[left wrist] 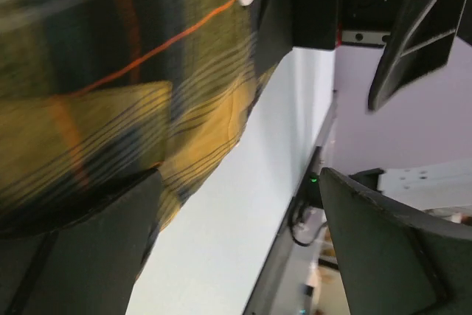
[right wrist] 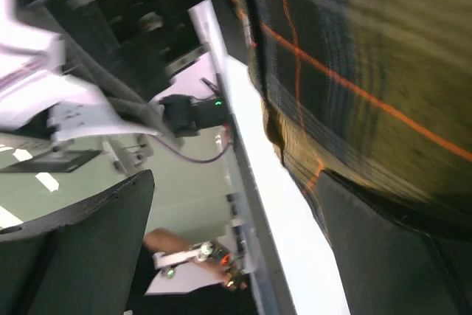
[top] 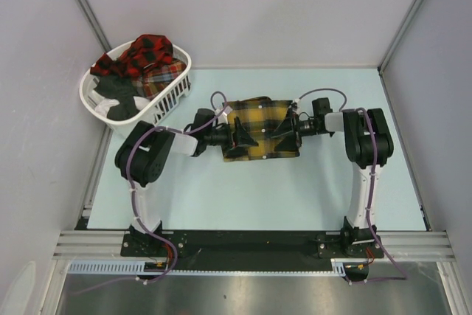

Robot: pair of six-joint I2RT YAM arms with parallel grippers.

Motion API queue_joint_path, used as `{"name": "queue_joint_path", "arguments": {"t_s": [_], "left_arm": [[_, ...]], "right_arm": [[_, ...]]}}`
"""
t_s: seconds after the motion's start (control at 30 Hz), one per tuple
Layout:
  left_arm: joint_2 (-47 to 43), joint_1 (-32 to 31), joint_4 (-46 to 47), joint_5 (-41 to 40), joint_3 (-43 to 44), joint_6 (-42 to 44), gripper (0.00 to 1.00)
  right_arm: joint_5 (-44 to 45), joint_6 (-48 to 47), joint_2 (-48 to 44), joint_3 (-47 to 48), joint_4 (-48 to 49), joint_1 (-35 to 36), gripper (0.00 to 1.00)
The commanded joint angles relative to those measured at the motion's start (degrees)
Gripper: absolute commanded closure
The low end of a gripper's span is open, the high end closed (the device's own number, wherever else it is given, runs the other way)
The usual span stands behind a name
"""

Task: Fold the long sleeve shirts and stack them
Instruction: Fold the shirt

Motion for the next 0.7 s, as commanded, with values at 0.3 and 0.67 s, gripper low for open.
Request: {"name": "queue_joint_path", "arguments": {"t_s": [0.3,0.67], "left_arm": [[-14.0,7.1,-10.8,14.3,-4.2,17.0,0.01],[11.2,4.8,18.3,7.2,16.3,-10.0,0.03]], "right_arm": [[-0.6,-16.5,-1.9,15.2,-24.6,-8.7,0.00],[0.5,29.4,10.6,19.8,29.9,-1.2,0.00]]}}
